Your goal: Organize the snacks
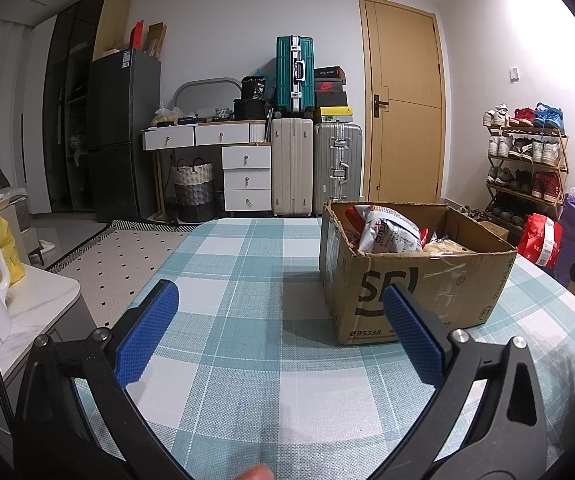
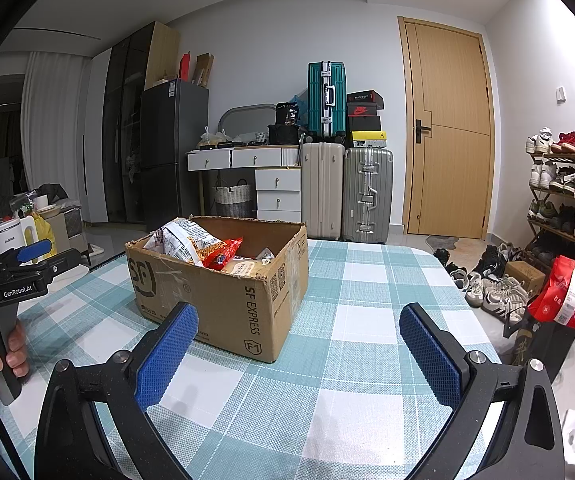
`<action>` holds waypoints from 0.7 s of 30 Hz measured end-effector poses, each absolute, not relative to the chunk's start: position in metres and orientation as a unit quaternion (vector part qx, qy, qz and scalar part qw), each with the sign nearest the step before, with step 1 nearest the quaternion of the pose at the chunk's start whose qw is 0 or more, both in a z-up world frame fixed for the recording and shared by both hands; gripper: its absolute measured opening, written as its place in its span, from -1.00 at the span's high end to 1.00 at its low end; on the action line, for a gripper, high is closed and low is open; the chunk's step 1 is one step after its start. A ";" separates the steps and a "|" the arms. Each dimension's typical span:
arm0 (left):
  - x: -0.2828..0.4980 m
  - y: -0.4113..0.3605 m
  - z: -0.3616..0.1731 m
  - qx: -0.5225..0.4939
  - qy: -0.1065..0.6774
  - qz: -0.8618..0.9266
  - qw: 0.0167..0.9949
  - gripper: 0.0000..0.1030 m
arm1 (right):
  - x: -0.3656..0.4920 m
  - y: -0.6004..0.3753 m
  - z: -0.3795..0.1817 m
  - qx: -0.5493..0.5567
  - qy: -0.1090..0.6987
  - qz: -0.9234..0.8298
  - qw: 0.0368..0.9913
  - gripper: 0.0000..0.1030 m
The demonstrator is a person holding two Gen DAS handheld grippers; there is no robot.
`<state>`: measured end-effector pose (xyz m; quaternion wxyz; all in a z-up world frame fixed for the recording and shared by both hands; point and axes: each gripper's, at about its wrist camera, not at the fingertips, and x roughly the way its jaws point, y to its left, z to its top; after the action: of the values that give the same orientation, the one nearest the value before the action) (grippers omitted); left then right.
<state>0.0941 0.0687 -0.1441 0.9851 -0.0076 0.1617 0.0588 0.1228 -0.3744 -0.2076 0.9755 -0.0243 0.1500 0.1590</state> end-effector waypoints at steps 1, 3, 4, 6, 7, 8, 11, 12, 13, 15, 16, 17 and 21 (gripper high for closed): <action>0.094 0.069 -0.141 -0.007 0.162 0.059 0.985 -0.98 | 0.122 -0.374 -0.207 -0.024 0.150 0.159 0.976 -0.99; 0.094 0.069 -0.144 -0.008 0.162 0.059 0.985 -0.98 | 0.123 -0.374 -0.208 -0.024 0.150 0.159 0.976 -0.99; 0.094 0.069 -0.141 -0.007 0.162 0.059 0.985 -0.98 | 0.123 -0.375 -0.208 -0.024 0.150 0.159 0.976 -0.99; 0.094 0.069 -0.141 -0.007 0.162 0.059 0.985 -0.98 | 0.123 -0.374 -0.208 -0.024 0.150 0.159 0.976 -0.99; 0.094 0.069 -0.145 -0.007 0.162 0.059 0.985 -0.98 | 0.122 -0.374 -0.207 -0.024 0.150 0.159 0.976 -0.99; 0.094 0.069 -0.142 -0.007 0.162 0.059 0.985 -0.98 | 0.122 -0.374 -0.207 -0.024 0.150 0.159 0.976 -0.99; 0.093 0.068 -0.145 -0.008 0.162 0.059 0.985 -0.98 | 0.123 -0.374 -0.207 -0.024 0.150 0.159 0.976 -0.99; 0.094 0.068 -0.141 -0.007 0.161 0.059 0.985 -0.98 | 0.123 -0.374 -0.208 -0.024 0.150 0.159 0.976 -0.99; 0.094 0.069 -0.141 -0.007 0.162 0.059 0.985 -0.98 | 0.122 -0.374 -0.207 -0.024 0.150 0.159 0.976 -0.99; 0.093 0.068 -0.144 -0.007 0.162 0.059 0.985 -0.98 | 0.123 -0.374 -0.208 -0.024 0.150 0.159 0.976 -0.99; 0.094 0.068 -0.141 -0.007 0.162 0.059 0.985 -0.98 | 0.123 -0.374 -0.208 -0.024 0.150 0.159 0.976 -0.99; 0.093 0.068 -0.143 -0.007 0.162 0.059 0.985 -0.98 | 0.122 -0.374 -0.207 -0.025 0.150 0.159 0.976 -0.99; 0.093 0.068 -0.141 -0.007 0.162 0.059 0.985 -0.98 | 0.123 -0.374 -0.208 -0.025 0.150 0.159 0.975 -0.99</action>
<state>0.0934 0.0684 -0.1414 0.9851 -0.0074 0.1615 0.0589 0.1234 -0.3745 -0.2081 0.9755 -0.0246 0.1503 0.1590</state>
